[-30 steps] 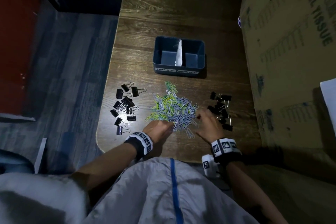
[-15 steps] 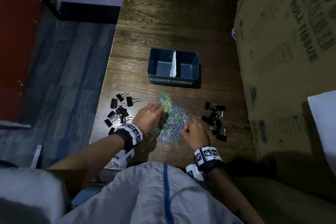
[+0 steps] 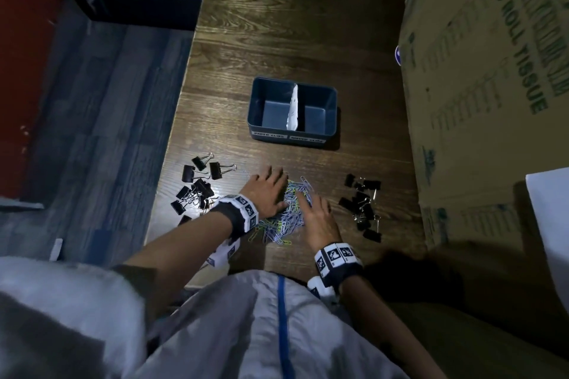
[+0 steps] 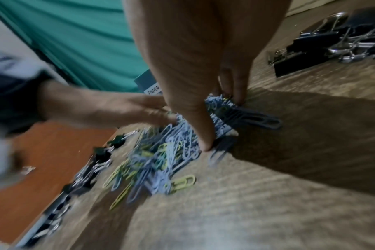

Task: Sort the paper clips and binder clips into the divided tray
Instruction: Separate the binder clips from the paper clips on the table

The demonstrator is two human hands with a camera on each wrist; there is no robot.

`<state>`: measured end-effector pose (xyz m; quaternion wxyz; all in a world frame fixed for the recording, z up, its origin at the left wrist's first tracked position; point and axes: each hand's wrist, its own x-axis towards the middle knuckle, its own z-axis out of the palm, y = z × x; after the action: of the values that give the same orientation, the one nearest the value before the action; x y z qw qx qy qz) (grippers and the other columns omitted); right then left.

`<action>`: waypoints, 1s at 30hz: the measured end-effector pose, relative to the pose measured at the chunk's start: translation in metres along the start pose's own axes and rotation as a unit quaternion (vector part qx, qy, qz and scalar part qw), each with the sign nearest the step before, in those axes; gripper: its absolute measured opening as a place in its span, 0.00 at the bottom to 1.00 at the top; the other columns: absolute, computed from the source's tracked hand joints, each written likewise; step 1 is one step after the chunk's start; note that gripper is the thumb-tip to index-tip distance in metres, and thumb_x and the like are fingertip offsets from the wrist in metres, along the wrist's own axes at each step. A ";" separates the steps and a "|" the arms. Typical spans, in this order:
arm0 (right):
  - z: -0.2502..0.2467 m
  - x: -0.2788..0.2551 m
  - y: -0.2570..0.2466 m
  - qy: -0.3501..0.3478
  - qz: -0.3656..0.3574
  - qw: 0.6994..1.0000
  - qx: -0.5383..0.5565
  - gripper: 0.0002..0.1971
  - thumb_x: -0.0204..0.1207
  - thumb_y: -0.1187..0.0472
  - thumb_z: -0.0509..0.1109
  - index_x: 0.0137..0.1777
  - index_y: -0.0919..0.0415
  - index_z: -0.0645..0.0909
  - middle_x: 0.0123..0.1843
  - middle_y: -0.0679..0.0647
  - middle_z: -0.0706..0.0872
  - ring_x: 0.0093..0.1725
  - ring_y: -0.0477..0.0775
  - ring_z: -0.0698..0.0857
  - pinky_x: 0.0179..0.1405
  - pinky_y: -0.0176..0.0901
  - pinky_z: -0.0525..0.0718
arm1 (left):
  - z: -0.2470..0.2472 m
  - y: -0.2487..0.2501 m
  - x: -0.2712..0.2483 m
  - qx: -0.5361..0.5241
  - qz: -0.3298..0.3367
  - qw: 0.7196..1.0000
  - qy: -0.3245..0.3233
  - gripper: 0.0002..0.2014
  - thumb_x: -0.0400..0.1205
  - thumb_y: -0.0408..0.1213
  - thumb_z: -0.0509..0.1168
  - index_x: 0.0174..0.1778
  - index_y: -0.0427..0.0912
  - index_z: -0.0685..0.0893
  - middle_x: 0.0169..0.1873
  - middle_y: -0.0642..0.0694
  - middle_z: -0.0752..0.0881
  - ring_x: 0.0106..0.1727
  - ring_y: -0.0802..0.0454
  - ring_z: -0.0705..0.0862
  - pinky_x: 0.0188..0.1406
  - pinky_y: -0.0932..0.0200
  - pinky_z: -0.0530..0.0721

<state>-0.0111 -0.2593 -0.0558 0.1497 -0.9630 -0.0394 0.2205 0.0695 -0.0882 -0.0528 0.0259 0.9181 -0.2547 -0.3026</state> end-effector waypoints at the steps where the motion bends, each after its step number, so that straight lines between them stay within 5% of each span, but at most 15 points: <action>1: -0.001 0.000 0.000 0.042 -0.010 0.999 0.017 0.42 0.66 0.79 0.71 0.81 0.56 0.71 0.77 0.67 0.74 0.72 0.71 0.74 0.62 0.68 0.83 | 0.003 0.003 -0.007 -0.006 0.010 1.000 0.012 0.40 0.84 0.60 0.53 0.85 0.42 0.46 0.85 0.40 0.48 0.84 0.37 0.48 0.80 0.38 0.57; 3: -0.005 0.000 0.002 0.078 -0.033 0.996 0.032 0.42 0.61 0.84 0.67 0.77 0.59 0.77 0.70 0.65 0.80 0.66 0.70 0.78 0.55 0.66 0.85 | 0.007 0.007 -0.019 -0.024 0.025 0.999 0.022 0.39 0.85 0.58 0.55 0.85 0.40 0.48 0.84 0.39 0.52 0.84 0.38 0.51 0.81 0.40 0.57; 5: -0.009 0.001 0.006 0.062 -0.056 0.995 0.046 0.42 0.63 0.81 0.72 0.79 0.56 0.75 0.72 0.60 0.79 0.68 0.66 0.77 0.60 0.62 0.84 | 0.011 0.010 -0.031 -0.039 0.048 0.998 0.035 0.38 0.85 0.56 0.57 0.84 0.40 0.50 0.84 0.39 0.54 0.84 0.38 0.52 0.81 0.40 0.56; 10: -0.019 0.005 0.019 0.049 -0.010 0.991 0.127 0.40 0.63 0.53 0.86 0.76 0.45 0.75 0.71 0.51 0.72 0.70 0.57 0.71 0.68 0.62 0.79 | 0.018 0.002 -0.060 -0.088 -0.015 0.995 0.042 0.50 0.76 0.65 0.63 0.85 0.48 0.41 0.84 0.40 0.38 0.84 0.37 0.37 0.82 0.34 0.51; 13: -0.036 0.019 0.018 -0.055 0.044 0.992 0.101 0.60 0.60 0.49 0.88 0.87 0.41 0.54 0.88 0.52 0.52 0.86 0.62 0.55 0.82 0.69 0.64 | 0.020 -0.010 -0.062 -0.095 -0.081 0.992 -0.022 0.67 0.65 0.68 0.73 0.83 0.49 0.29 0.80 0.38 0.28 0.81 0.33 0.31 0.80 0.37 0.43; 15: -0.044 0.031 0.014 -0.160 0.050 0.985 0.036 0.72 0.57 0.50 0.90 0.88 0.40 0.36 0.90 0.53 0.32 0.88 0.64 0.38 0.84 0.70 0.49 | 0.020 -0.018 -0.055 -0.059 -0.095 0.992 -0.052 0.72 0.62 0.64 0.78 0.81 0.49 0.25 0.79 0.35 0.26 0.81 0.29 0.31 0.82 0.35 0.44; 17: -0.042 0.036 0.005 -0.227 0.021 0.972 -0.057 0.75 0.58 0.53 0.90 0.87 0.43 0.29 0.88 0.55 0.26 0.87 0.67 0.33 0.83 0.71 0.46 | 0.021 -0.021 -0.048 -0.034 -0.089 0.993 -0.072 0.74 0.62 0.58 0.81 0.81 0.47 0.25 0.79 0.33 0.26 0.81 0.28 0.32 0.82 0.35 0.48; 21: -0.027 0.028 -0.017 -0.135 -0.025 0.984 -0.110 0.59 0.67 0.73 0.81 0.89 0.49 0.46 0.90 0.59 0.45 0.85 0.69 0.55 0.78 0.64 0.68 | 0.021 -0.007 -0.041 -0.044 -0.056 0.996 -0.062 0.64 0.71 0.37 0.79 0.82 0.39 0.29 0.81 0.34 0.29 0.83 0.34 0.34 0.83 0.43 0.54; 24: -0.019 0.022 -0.021 -0.088 -0.042 0.993 -0.067 0.53 0.67 0.78 0.77 0.87 0.50 0.55 0.85 0.60 0.57 0.81 0.67 0.61 0.73 0.62 0.74 | 0.022 0.006 -0.043 -0.068 -0.031 0.997 -0.018 0.51 0.75 0.19 0.65 0.84 0.38 0.34 0.83 0.36 0.34 0.85 0.38 0.39 0.78 0.51 0.67; 28: -0.012 0.017 0.002 -0.028 -0.038 0.997 0.054 0.54 0.62 0.81 0.74 0.83 0.40 0.62 0.78 0.53 0.66 0.77 0.60 0.69 0.72 0.60 0.79 | 0.023 0.000 -0.052 -0.098 0.019 0.994 0.041 0.51 0.73 0.17 0.64 0.86 0.44 0.41 0.84 0.38 0.40 0.85 0.41 0.44 0.76 0.50 0.71; 30: -0.015 0.012 0.016 0.004 0.000 0.997 0.073 0.51 0.62 0.77 0.79 0.80 0.39 0.65 0.72 0.51 0.69 0.70 0.57 0.75 0.64 0.55 0.84 | 0.024 -0.005 -0.063 -0.087 0.022 0.993 0.073 0.52 0.71 0.22 0.70 0.86 0.46 0.46 0.84 0.38 0.50 0.83 0.40 0.56 0.75 0.47 0.72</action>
<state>0.0064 -0.2767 -0.0532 0.2196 -0.9504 -0.0228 0.2191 0.0148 -0.0508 -0.0388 0.1312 0.9261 -0.2448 -0.2554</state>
